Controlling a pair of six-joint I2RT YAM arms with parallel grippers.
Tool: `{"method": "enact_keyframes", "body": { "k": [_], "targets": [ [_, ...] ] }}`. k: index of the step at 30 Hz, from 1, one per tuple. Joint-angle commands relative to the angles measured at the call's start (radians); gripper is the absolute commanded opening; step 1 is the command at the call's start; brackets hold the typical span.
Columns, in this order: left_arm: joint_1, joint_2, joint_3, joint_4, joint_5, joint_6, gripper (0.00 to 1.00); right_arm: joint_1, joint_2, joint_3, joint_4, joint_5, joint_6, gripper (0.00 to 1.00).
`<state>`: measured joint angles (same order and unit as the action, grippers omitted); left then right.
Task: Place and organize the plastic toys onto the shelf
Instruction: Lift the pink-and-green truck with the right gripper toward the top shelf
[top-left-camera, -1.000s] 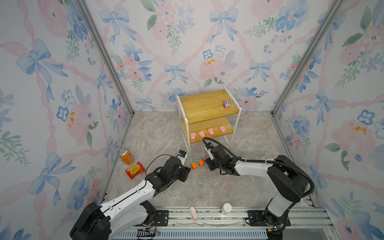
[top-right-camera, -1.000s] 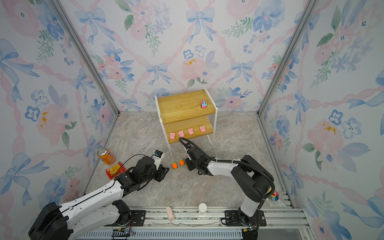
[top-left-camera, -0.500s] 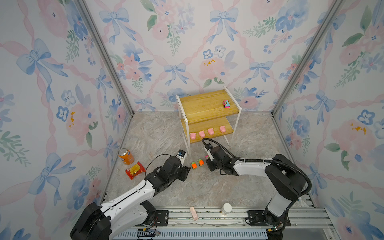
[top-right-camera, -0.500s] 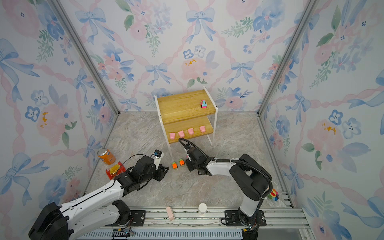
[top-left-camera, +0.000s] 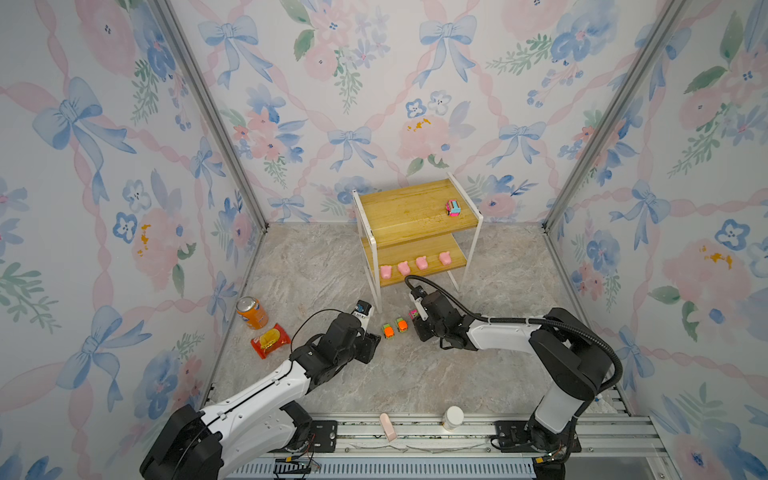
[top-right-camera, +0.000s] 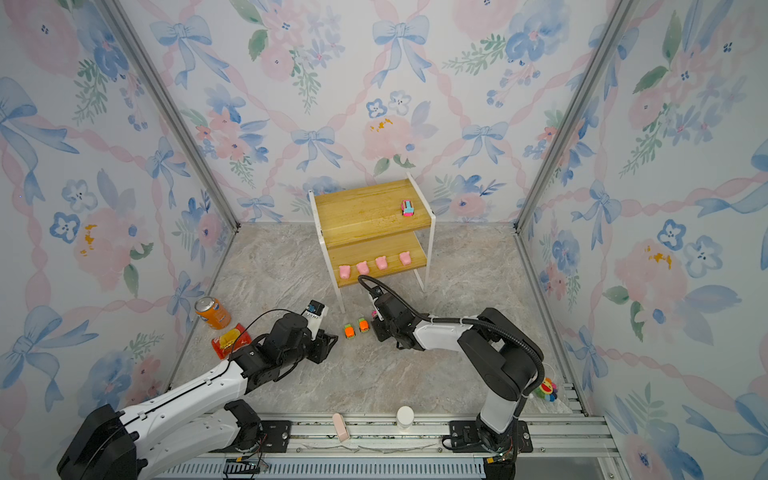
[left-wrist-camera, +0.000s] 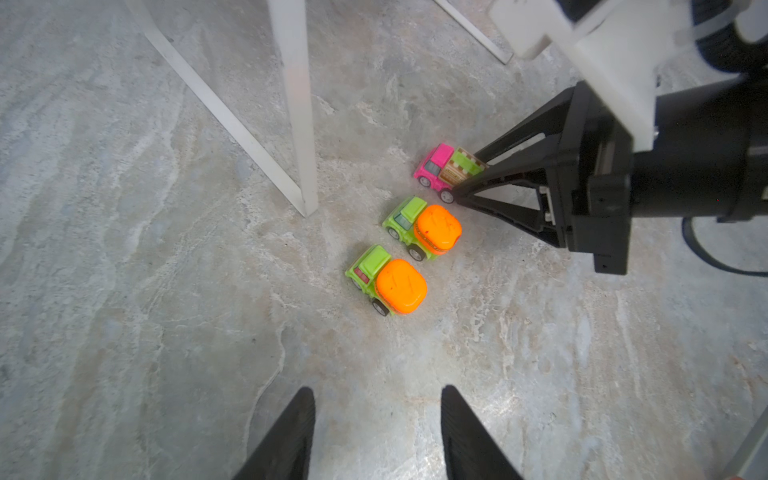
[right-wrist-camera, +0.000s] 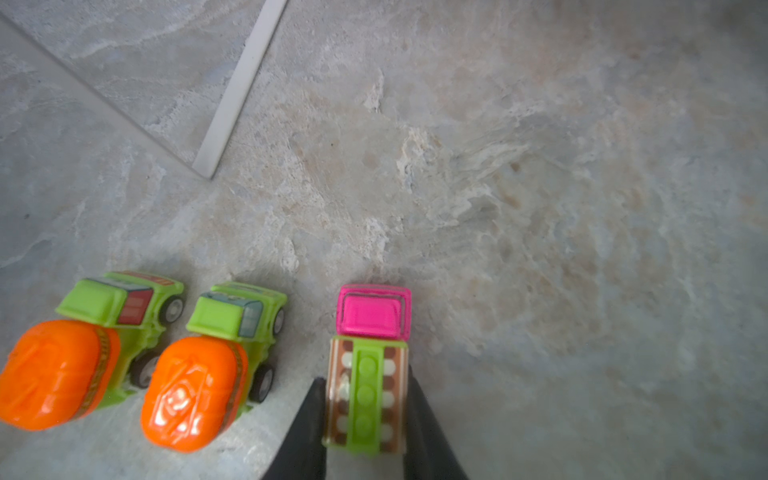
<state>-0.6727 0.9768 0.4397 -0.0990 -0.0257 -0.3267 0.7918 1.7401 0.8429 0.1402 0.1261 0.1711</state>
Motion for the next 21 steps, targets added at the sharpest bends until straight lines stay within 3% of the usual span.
{"method": "enact_keyframes", "body": {
  "k": [1, 11, 16, 21],
  "targets": [
    [0.009, -0.009, -0.013, 0.01, 0.012, -0.014, 0.5, -0.002, -0.067, 0.007, -0.087, -0.011, 0.004, 0.2],
    [0.012, -0.018, -0.011, 0.011, 0.011, -0.014, 0.5, 0.045, -0.333, 0.131, -0.484, -0.021, 0.001, 0.16],
    [0.013, -0.02, -0.002, 0.013, 0.026, -0.011, 0.5, 0.064, -0.454, 0.327, -0.718, -0.021, -0.01, 0.16],
    [0.013, -0.024, 0.008, 0.016, 0.044, -0.012, 0.5, 0.058, -0.492, 0.56, -0.863, 0.054, -0.02, 0.16]
  ]
}}
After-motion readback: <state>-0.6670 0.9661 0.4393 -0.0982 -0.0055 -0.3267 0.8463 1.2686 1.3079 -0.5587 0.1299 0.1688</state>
